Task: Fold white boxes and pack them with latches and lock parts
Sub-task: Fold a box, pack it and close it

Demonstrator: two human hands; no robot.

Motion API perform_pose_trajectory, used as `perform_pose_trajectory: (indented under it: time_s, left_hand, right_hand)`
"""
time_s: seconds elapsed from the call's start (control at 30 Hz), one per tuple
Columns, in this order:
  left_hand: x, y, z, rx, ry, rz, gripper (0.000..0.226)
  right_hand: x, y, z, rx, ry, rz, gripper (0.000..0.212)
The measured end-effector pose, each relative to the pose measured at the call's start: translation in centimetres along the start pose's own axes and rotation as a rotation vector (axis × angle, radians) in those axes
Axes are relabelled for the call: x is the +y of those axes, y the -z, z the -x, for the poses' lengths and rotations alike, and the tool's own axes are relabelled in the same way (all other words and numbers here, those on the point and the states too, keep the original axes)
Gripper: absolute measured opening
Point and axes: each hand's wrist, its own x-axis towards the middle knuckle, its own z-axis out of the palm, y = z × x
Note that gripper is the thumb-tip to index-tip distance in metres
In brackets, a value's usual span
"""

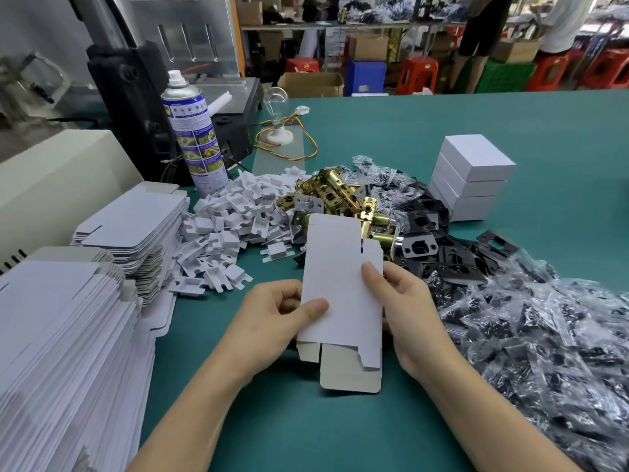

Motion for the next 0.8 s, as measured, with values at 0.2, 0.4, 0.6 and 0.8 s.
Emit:
perform_pose_trajectory:
  time_s: [0.2, 0.4, 0.6, 0.8]
  left_hand:
    - [0.3, -0.4, 0.2, 0.004, -0.039, 0.063, 0.014]
    - [0.1, -0.5, 0.0, 0.159, -0.026, 0.153, 0.026]
    - [0.7, -0.2, -0.2, 0.227, -0.025, 0.389, 0.029]
    - [-0.2, -1.2, -0.6, 0.402, -0.155, 0.240, 0.025]
  right_hand:
    - [-0.1, 0.3, -0.2, -0.024, -0.024, -0.020, 0.016]
    - [-0.1, -0.4, 0.6, -0.125, -0.050, 0.049, 0.020]
    - [-0.5, -1.1, 0.8, -0.267, -0.186, -0.046, 0.067]
    - [0.6, -2.2, 1.9, -0.510, -0.191, -0.003, 0.069]
